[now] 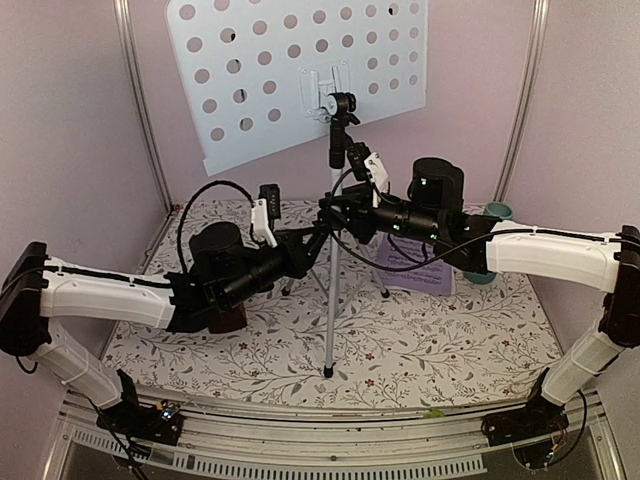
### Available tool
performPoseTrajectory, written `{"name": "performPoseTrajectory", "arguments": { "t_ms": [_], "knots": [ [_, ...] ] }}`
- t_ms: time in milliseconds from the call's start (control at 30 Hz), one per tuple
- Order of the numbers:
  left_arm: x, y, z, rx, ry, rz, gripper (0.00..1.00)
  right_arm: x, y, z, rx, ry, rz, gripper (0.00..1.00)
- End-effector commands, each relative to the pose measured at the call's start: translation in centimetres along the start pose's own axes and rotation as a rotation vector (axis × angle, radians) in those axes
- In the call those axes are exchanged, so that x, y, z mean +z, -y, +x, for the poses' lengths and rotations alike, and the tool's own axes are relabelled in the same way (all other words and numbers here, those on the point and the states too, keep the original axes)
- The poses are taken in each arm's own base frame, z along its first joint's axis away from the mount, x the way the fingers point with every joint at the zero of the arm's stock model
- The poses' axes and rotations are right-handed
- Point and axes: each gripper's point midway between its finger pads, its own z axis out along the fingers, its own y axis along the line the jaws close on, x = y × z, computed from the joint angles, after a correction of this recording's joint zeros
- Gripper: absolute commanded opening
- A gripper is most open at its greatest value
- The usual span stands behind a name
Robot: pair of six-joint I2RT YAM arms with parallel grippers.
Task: Set up the instrument practice props
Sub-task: Screw the knob on the music stand.
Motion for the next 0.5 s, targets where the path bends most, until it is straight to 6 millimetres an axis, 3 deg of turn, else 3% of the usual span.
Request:
{"name": "performPoseTrajectory", "arguments": {
  "t_ms": [0,167,267,467],
  "knots": [
    [0.1,-1.6,3.1,0.316,-0.140,-0.037,0.00,0.4,-2.8,11.3,0.087,-0.344,-0.094,0.00],
    [0.2,-0.7,3.1,0.452,-0.151,0.014,0.00,0.4,-2.8,11.2,0.083,-0.346,-0.093,0.00],
    [0.3,-0.6,2.6,0.440,-0.155,0.027,0.00,0.4,-2.8,11.1,0.081,-0.345,-0.092,0.00],
    [0.1,-0.6,1.3,0.172,-0.149,0.044,0.31,0.4,-2.7,11.1,0.080,-0.347,-0.090,0.00]
  ]
}}
